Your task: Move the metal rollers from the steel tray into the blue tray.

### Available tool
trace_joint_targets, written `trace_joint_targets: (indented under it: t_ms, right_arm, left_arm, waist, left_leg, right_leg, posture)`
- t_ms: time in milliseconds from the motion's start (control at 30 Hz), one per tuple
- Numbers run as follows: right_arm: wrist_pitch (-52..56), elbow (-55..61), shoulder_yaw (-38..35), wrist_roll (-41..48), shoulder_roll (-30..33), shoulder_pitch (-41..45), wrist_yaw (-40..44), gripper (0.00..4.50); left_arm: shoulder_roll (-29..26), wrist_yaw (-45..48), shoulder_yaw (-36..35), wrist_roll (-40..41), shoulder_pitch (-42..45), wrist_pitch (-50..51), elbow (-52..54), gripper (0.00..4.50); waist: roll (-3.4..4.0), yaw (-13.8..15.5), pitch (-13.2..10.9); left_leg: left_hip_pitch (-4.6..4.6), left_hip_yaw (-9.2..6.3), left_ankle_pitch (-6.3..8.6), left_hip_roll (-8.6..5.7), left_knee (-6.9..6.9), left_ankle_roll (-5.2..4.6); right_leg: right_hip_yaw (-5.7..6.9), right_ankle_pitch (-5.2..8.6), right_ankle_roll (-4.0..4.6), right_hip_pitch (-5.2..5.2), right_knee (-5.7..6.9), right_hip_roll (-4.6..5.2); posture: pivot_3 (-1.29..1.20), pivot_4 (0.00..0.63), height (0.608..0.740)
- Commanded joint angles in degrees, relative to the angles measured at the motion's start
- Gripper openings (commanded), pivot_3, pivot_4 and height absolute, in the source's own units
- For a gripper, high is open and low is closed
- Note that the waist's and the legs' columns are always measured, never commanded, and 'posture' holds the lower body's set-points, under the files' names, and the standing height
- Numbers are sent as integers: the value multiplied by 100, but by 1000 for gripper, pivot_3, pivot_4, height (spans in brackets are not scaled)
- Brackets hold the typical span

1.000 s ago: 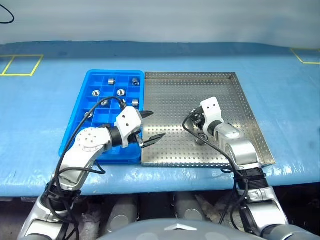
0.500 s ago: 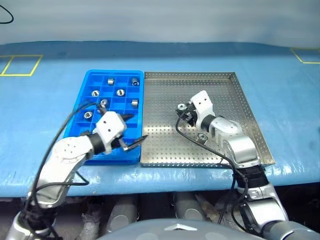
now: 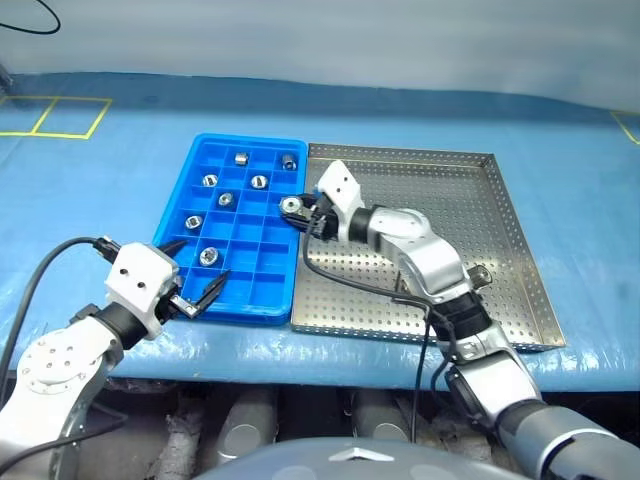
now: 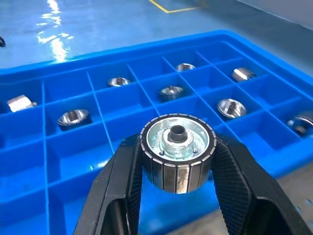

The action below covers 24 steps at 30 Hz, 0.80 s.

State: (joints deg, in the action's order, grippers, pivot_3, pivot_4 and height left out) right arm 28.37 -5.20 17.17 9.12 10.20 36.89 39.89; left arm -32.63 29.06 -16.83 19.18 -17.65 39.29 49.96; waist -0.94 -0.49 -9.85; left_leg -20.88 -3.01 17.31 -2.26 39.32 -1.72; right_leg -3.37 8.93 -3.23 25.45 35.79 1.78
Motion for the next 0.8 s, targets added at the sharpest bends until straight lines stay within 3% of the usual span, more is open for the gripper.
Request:
trace_joint_targets:
  t_ms: [33, 800]
  right_arm:
    - [-377, -403, 137, -90, -245, 316, 121, 1690]
    - [-1519, -3087, 105, -494, -1343, 1357, 235, 1690]
  left_arm:
    - [127, -193, 146, 35, -15, -21, 271, 4336]
    - [102, -652, 104, -52, -170, 57, 304, 4336]
  waist:
    - [0, 20, 0]
    - [5, 142, -3]
  left_leg:
    - [0, -6, -4, -2, -7, 6]
    - [-1, -110, -44, 1, -57, 87]
  right_leg:
    - [6, 1, 2, 0, -1, 2]
    - [91, 35, 67, 2, 12, -9]
  posture:
    - [151, 150, 740]
    - [207, 150, 740]
